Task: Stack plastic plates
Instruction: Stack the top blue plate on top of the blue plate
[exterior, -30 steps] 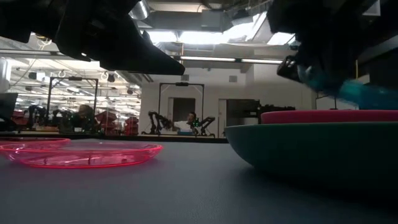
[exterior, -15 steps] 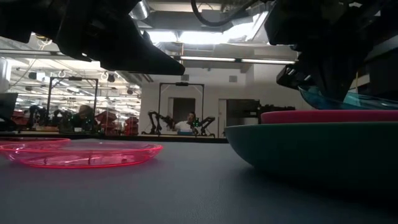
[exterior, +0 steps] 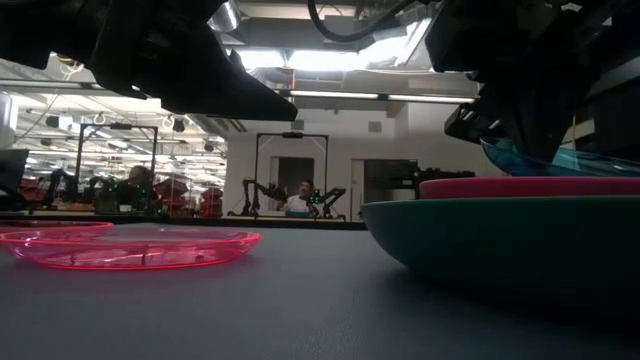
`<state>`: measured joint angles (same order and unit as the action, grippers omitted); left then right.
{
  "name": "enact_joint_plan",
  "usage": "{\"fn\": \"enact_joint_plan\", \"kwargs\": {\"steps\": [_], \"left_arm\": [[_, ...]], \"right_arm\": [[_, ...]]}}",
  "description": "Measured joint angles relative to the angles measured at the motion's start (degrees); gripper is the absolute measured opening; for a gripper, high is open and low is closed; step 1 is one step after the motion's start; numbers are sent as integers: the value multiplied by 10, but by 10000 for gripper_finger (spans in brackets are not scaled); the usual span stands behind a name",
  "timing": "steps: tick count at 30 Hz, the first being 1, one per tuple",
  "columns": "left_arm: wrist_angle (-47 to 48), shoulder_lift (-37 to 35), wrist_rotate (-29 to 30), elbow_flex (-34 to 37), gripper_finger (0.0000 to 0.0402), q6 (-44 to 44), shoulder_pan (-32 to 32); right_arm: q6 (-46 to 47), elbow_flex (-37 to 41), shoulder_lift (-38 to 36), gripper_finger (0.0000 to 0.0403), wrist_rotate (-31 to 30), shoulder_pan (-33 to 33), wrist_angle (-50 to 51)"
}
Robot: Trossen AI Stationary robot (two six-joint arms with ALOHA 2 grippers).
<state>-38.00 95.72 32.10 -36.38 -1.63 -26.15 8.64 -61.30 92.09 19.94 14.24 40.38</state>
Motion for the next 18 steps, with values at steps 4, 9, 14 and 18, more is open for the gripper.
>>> {"fn": "enact_joint_plan", "kwargs": {"steps": [4,9,14,18], "left_arm": [[0,0,0,0,118,0,0],[0,0,0,0,118,0,0],[0,0,0,0,118,0,0],[0,0,0,0,118,0,0]], "right_arm": [[0,0,0,1,0,0,0],[0,0,0,1,0,0,0],[0,0,0,1,0,0,0],[0,0,0,8,0,0,0]]}}
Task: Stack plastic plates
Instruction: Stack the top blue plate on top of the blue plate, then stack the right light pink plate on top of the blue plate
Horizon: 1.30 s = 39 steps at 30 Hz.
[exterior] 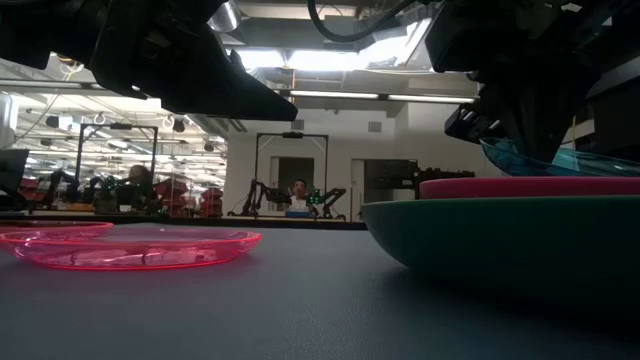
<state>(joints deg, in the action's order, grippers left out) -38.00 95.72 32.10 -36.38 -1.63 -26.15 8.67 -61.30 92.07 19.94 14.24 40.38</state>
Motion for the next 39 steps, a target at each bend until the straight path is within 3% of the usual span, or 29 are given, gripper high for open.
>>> {"fn": "enact_joint_plan", "kwargs": {"steps": [12,34,39], "left_arm": [[0,0,0,0,118,0,0],[0,0,0,0,118,1,0],[-2,0,-1,0,118,51,8]], "right_arm": [[0,0,0,112,0,0,0],[0,0,0,113,0,0,0],[0,0,0,113,0,0,0]]}}
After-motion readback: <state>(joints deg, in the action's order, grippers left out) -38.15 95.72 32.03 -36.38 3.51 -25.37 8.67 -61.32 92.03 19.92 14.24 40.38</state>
